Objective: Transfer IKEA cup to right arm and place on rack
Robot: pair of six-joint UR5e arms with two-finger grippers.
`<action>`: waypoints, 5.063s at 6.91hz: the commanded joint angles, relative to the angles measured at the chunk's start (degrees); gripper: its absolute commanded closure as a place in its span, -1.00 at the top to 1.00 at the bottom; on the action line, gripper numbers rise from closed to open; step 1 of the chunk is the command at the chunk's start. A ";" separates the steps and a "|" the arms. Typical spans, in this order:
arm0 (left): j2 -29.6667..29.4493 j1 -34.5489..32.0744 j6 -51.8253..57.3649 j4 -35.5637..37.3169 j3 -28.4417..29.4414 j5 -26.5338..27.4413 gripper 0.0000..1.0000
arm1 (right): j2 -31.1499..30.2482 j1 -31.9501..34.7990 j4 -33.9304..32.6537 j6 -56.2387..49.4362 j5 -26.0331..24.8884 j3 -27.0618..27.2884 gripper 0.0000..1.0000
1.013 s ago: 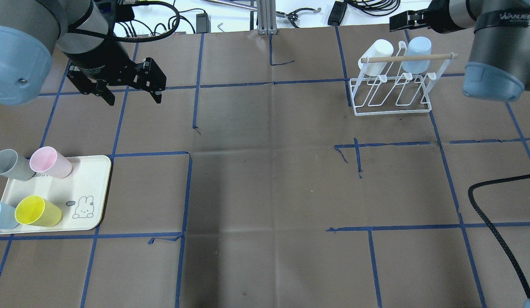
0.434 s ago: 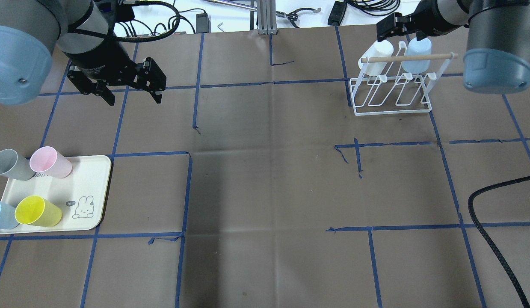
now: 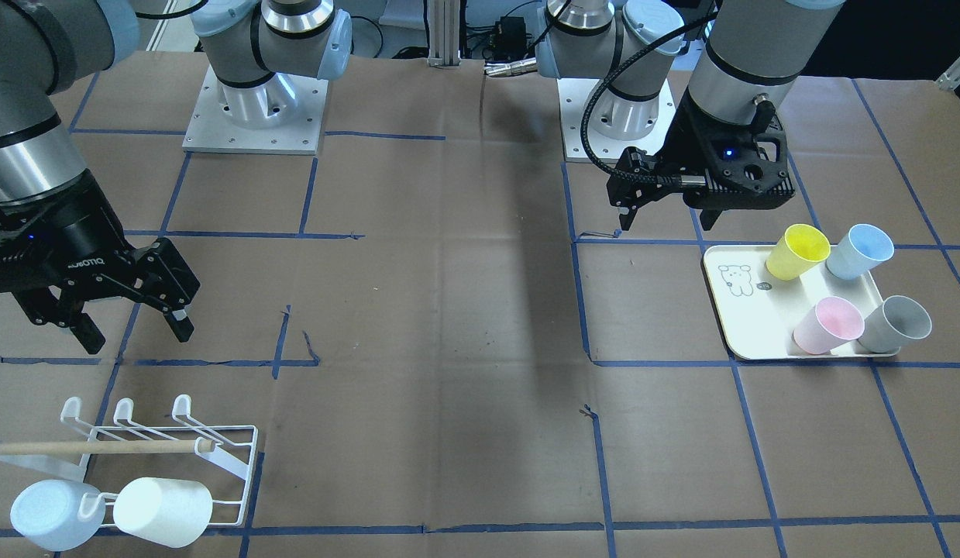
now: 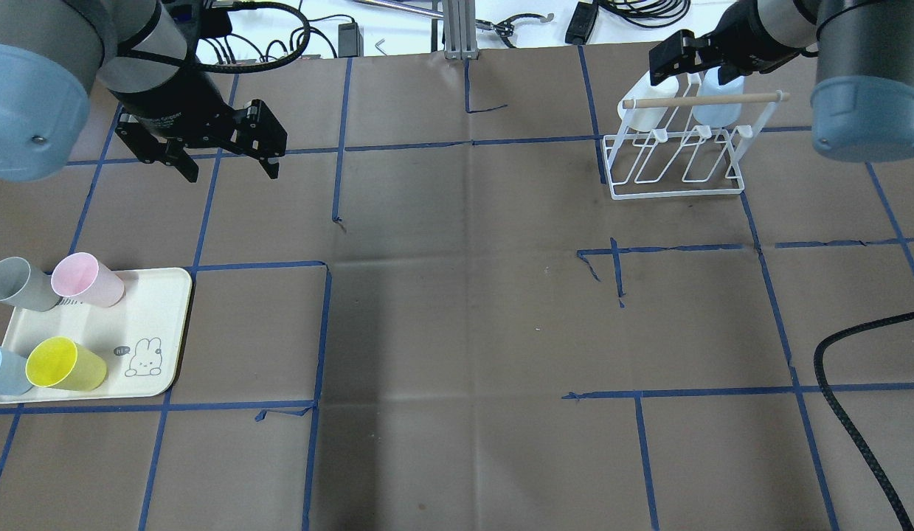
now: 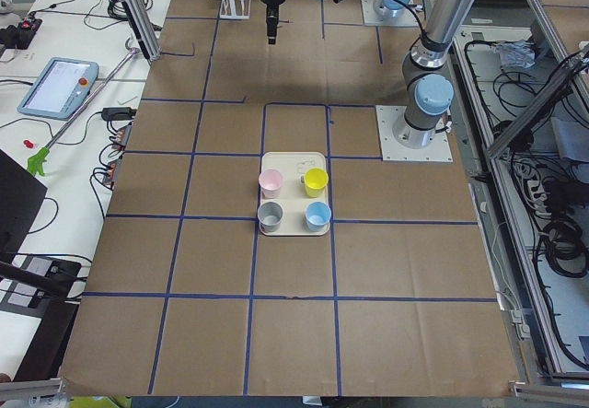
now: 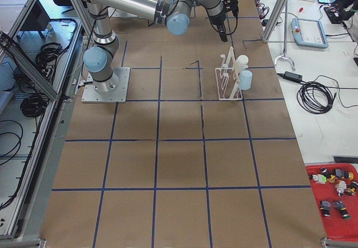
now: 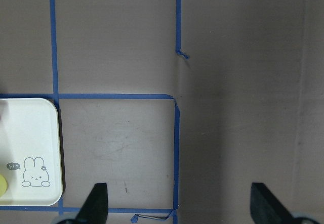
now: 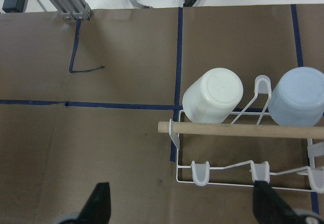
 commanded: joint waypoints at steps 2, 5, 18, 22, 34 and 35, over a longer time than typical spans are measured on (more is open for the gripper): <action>0.00 0.00 0.00 0.00 0.00 -0.03 0.99 | -1.92 1.37 9.53 -0.09 -0.07 -0.28 1.00; 0.00 0.00 0.00 0.08 0.00 -0.03 0.99 | -3.60 3.49 13.61 -0.09 -1.91 -0.37 1.00; 0.09 0.00 0.00 0.00 0.00 -0.03 0.99 | -9.13 13.07 29.25 9.84 -13.95 -0.37 1.00; 0.09 -0.09 0.00 0.00 0.00 0.06 0.99 | -9.13 13.07 29.25 9.84 -13.95 -0.37 1.00; 0.09 -0.09 0.00 0.00 0.00 -0.03 0.99 | -9.93 14.12 30.04 10.01 -12.55 0.33 1.00; 0.09 -0.09 0.00 0.00 0.00 -0.03 0.99 | -9.93 14.12 30.04 10.01 -12.55 0.33 1.00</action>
